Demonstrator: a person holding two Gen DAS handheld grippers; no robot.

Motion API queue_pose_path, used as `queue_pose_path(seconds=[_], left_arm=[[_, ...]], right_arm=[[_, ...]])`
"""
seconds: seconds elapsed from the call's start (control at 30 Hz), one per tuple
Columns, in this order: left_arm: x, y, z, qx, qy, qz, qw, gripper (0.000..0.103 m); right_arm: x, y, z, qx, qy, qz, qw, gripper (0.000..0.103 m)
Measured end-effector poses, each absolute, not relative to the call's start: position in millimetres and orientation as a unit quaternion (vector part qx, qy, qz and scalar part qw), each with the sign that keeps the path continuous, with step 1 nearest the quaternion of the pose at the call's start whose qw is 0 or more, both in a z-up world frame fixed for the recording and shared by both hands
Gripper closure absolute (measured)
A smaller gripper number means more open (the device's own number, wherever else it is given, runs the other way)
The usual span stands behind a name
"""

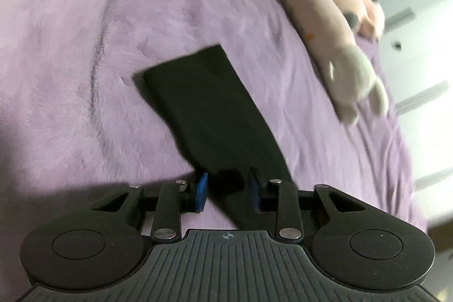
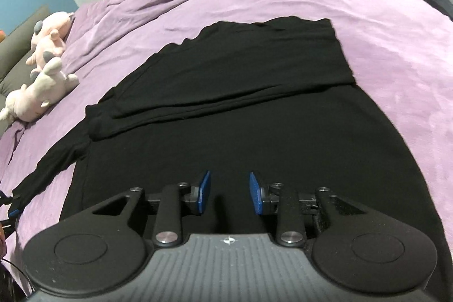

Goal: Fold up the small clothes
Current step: 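Open both grippers and release the folded shirt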

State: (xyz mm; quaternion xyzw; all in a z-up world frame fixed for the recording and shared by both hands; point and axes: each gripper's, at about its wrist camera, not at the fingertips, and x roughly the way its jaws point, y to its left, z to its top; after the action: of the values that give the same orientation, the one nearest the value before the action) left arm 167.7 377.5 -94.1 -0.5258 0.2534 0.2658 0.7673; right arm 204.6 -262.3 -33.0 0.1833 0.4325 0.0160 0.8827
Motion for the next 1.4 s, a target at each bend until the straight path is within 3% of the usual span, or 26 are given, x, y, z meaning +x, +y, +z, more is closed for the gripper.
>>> queue_pose_path(seconds=[0.07, 0.2, 0.37, 0.57, 0.67, 0.73, 0.8, 0.83, 0.93, 1.03, 1.17, 1.4], left_arm=[[169, 387, -100, -0.547, 0.243, 0.277, 0.751, 0.09], [169, 385, -103, -0.557, 0.233, 0.276, 0.748, 0.094], [191, 343, -55, -0.426, 0.245, 0.215, 0.844, 0.095], [251, 207, 10, -0.3, 0.249, 0.032, 0.92, 0.095], [277, 113, 17, -0.254, 0.269, -0.069, 0.926, 0.094], [289, 52, 9, -0.216, 0.294, -0.126, 0.922, 0.087], [293, 8, -9, -0.186, 0.324, -0.153, 0.915, 0.06], [297, -9, -21, -0.174, 0.354, -0.156, 0.906, 0.054], [292, -25, -44, -0.155, 0.402, -0.132, 0.893, 0.054], [273, -11, -47, -0.143, 0.392, -0.09, 0.905, 0.051], [262, 18, -40, -0.124, 0.375, -0.008, 0.918, 0.047], [260, 64, -51, -0.149, 0.397, 0.027, 0.905, 0.046]], right_arm=[[203, -264, -33, 0.187, 0.431, 0.01, 0.883, 0.073], [201, -268, -32, 0.186, 0.423, 0.004, 0.887, 0.073], [201, -277, -34, 0.191, 0.417, -0.002, 0.888, 0.074], [195, -289, -35, 0.206, 0.406, -0.008, 0.89, 0.074], [192, -298, -37, 0.214, 0.404, -0.011, 0.889, 0.074], [191, -304, -37, 0.217, 0.403, -0.011, 0.889, 0.073], [193, -310, -37, 0.219, 0.404, -0.011, 0.888, 0.073], [195, -314, -37, 0.219, 0.404, -0.009, 0.888, 0.073], [205, -318, -36, 0.224, 0.403, 0.01, 0.887, 0.073], [225, -311, -39, 0.236, 0.403, 0.044, 0.883, 0.073], [263, -293, -45, 0.273, 0.4, 0.081, 0.871, 0.062], [332, -272, -61, 0.283, 0.414, 0.077, 0.862, 0.052]])
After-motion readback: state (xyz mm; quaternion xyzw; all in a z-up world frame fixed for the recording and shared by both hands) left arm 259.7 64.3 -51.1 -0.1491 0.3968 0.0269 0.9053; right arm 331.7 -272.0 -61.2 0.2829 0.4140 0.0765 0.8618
